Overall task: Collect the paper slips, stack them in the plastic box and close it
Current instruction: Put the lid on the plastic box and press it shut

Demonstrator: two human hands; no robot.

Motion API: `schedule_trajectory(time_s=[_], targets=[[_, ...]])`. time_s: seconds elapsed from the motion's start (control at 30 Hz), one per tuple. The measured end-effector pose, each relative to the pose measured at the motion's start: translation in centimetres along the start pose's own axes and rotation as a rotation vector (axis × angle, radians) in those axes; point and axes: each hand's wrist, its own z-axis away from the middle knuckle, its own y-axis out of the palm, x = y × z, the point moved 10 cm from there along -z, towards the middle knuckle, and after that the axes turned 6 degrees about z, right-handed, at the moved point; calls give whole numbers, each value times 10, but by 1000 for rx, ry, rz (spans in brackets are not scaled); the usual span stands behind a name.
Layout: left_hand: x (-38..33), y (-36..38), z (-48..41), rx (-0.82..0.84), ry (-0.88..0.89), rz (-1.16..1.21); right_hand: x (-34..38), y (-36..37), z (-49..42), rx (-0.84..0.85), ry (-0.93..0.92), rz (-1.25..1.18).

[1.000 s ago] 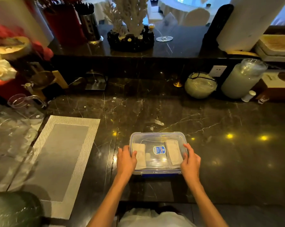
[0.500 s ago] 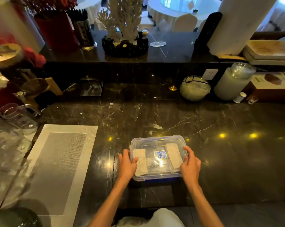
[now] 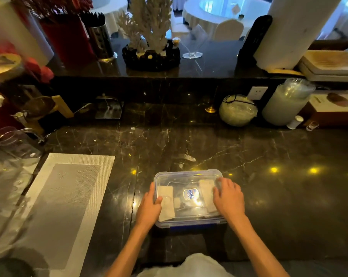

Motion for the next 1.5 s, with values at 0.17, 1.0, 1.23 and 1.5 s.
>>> schedule_trajectory(time_s=[0.17, 1.0, 1.23, 1.5], targets=[[4, 4, -2, 4, -5, 3, 39, 33, -13, 46, -155, 100], [-91, 79, -103, 541, 236, -541, 38, 39, -12, -59, -129, 169], [-105, 73, -89, 382, 411, -565, 37, 39, -11, -60, -129, 173], [-116, 74, -76, 219, 453, -607, 40, 34, -6, -23, -145, 141]])
